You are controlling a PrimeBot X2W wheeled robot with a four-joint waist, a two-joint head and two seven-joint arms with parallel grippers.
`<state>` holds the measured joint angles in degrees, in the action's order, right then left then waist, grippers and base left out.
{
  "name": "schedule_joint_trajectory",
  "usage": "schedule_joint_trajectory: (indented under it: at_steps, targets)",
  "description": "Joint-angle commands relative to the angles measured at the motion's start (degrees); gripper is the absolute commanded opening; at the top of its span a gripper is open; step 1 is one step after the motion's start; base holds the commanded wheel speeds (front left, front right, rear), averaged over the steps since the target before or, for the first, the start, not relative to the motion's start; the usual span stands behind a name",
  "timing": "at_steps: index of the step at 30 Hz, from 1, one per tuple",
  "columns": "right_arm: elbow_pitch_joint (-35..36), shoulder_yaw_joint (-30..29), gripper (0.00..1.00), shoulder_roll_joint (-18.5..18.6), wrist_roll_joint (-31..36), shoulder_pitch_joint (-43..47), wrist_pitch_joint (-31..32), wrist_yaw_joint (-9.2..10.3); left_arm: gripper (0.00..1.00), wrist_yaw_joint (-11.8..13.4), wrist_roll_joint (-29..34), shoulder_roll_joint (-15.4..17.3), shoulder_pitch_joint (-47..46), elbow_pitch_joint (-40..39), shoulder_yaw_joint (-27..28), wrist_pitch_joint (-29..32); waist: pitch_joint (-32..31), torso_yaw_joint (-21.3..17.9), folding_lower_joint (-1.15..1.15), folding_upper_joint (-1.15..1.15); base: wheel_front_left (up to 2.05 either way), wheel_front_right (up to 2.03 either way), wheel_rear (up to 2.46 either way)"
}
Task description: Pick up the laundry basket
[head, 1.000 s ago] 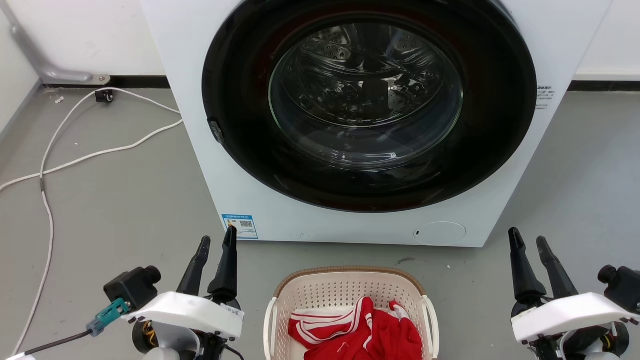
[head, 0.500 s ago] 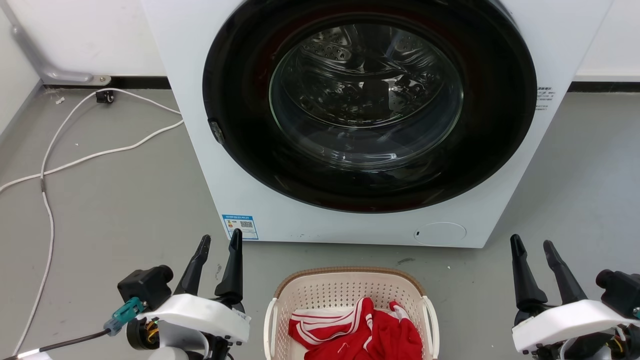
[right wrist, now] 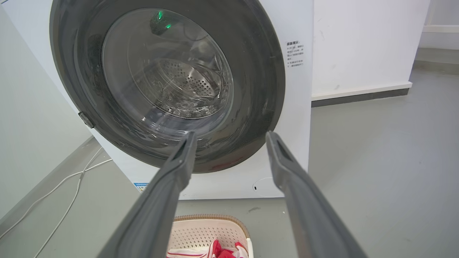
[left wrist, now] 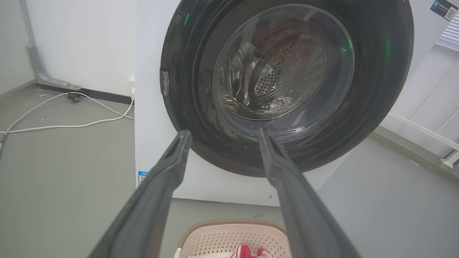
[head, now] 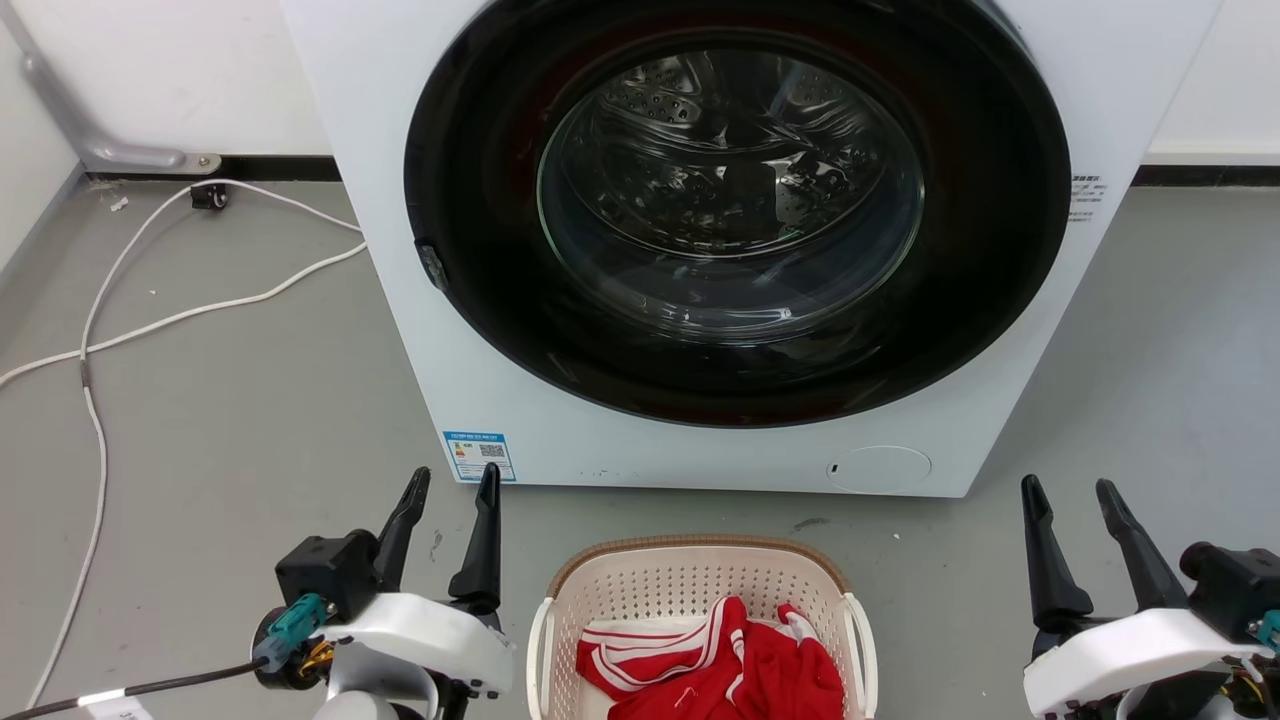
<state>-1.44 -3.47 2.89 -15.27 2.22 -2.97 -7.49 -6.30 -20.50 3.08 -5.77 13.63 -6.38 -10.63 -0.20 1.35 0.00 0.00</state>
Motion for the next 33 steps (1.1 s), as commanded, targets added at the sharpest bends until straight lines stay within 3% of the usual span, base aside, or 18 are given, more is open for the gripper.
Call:
schedule_joint_trajectory:
  at_steps: [1, 20, 33]
  targets:
    - [0.9, 0.0, 1.0, 0.0, 1.5, 0.3, -0.1, 0.0, 1.0, 0.3, 1.6, 0.2, -1.1, -0.1, -0.2, -0.6, 0.0, 0.0, 0.0, 0.0, 0.0, 0.0, 0.0]
    - [1.7, 0.1, 1.0, 0.0, 10.1, 1.2, -0.9, 0.01, 1.0, 1.1, 10.7, 0.3, -1.7, 1.0, -1.3, -2.9, 0.1, 0.3, 0.0, 0.0, 0.0, 0.0, 0.0]
    - [0.7, -0.4, 1.0, 0.0, 11.2, 1.5, -2.8, 0.01, 1.0, 0.9, 12.7, 0.0, -1.5, 1.4, -1.1, -4.3, 0.1, 0.5, 0.0, 0.0, 0.0, 0.0, 0.0]
